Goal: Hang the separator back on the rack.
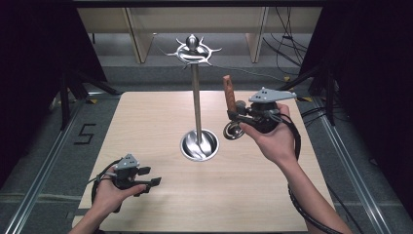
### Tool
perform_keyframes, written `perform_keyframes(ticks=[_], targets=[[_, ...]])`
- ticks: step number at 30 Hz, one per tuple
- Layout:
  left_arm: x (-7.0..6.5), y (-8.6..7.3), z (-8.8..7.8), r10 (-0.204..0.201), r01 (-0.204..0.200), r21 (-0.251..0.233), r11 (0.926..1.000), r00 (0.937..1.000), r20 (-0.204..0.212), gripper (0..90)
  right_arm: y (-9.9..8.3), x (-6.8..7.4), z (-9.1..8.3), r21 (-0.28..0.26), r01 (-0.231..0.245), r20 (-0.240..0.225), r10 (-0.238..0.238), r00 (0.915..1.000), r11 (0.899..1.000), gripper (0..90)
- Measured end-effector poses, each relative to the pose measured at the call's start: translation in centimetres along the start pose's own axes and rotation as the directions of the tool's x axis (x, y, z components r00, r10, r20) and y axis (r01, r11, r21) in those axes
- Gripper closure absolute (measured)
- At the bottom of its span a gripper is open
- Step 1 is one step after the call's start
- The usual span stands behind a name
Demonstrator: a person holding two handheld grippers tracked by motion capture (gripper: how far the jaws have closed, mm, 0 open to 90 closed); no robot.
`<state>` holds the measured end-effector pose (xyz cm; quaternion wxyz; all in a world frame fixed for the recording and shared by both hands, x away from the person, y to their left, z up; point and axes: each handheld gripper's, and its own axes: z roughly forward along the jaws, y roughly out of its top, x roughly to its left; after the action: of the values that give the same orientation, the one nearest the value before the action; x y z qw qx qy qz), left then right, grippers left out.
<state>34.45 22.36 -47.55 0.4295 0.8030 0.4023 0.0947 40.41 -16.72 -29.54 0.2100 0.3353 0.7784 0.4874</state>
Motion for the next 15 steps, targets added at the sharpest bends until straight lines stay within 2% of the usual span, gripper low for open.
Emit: perform_keyframes(ticks=[1, 2, 5, 6, 7, 10, 11, 12, 15], targets=[[0.0, 0.0, 0.0, -0.002, 0.002, -0.002, 1.0000, 1.0000, 0.000, 36.1, 0.2, -0.2, 0.0, -0.001, 0.022, 0.000, -0.022, 0.9998, 1.000, 70.6], [0.0, 0.0, 0.0, -0.003, 0.003, -0.001, 1.0000, 1.0000, 0.001, 36.1, 0.4, -0.1, -0.1, -0.006, 0.005, -0.001, -0.005, 1.0000, 1.000, 70.6], [0.0, 0.0, 0.0, 0.002, -0.002, 0.005, 1.0000, 1.0000, -0.005, 36.1, 0.6, -0.1, 0.0, -0.020, 0.015, 0.001, -0.015, 0.9999, 1.000, 70.6], [0.0, 0.0, 0.0, 0.010, -0.010, 0.012, 0.9999, 0.9999, -0.010, 36.1, 0.7, 0.0, -0.1, -0.017, -0.001, 0.002, 0.001, 1.0000, 1.000, 70.6], [-0.1, 0.0, 0.1, -0.007, 0.007, -0.007, 1.0000, 1.0000, 0.004, 36.1, 0.7, 0.0, 0.0, -0.022, 0.008, -0.006, -0.008, 1.0000, 1.000, 70.6], [-0.1, -0.1, 0.1, -0.006, 0.006, -0.005, 1.0000, 1.0000, 0.003, 36.1, 0.9, 0.1, -0.1, -0.022, 0.005, -0.007, -0.005, 1.0000, 1.000, 70.6], [-0.1, 0.0, 0.0, -0.006, 0.006, 0.001, 1.0000, 1.0000, 0.005, 36.1, 1.0, 0.0, -0.1, -0.023, 0.023, -0.006, -0.023, 0.9997, 0.999, 70.6], [0.0, -0.1, 0.0, -0.001, 0.001, 0.001, 1.0000, 1.0000, 0.001, 36.1, 1.0, 0.1, 0.0, -0.037, 0.022, 0.000, -0.022, 0.9998, 0.999, 70.6], [-0.1, 0.0, 0.1, -0.006, 0.007, -0.006, 1.0000, 1.0000, 0.003, 36.1, 1.2, 0.1, -0.2, -0.034, 0.017, -0.003, -0.018, 0.9998, 0.999, 70.6]])
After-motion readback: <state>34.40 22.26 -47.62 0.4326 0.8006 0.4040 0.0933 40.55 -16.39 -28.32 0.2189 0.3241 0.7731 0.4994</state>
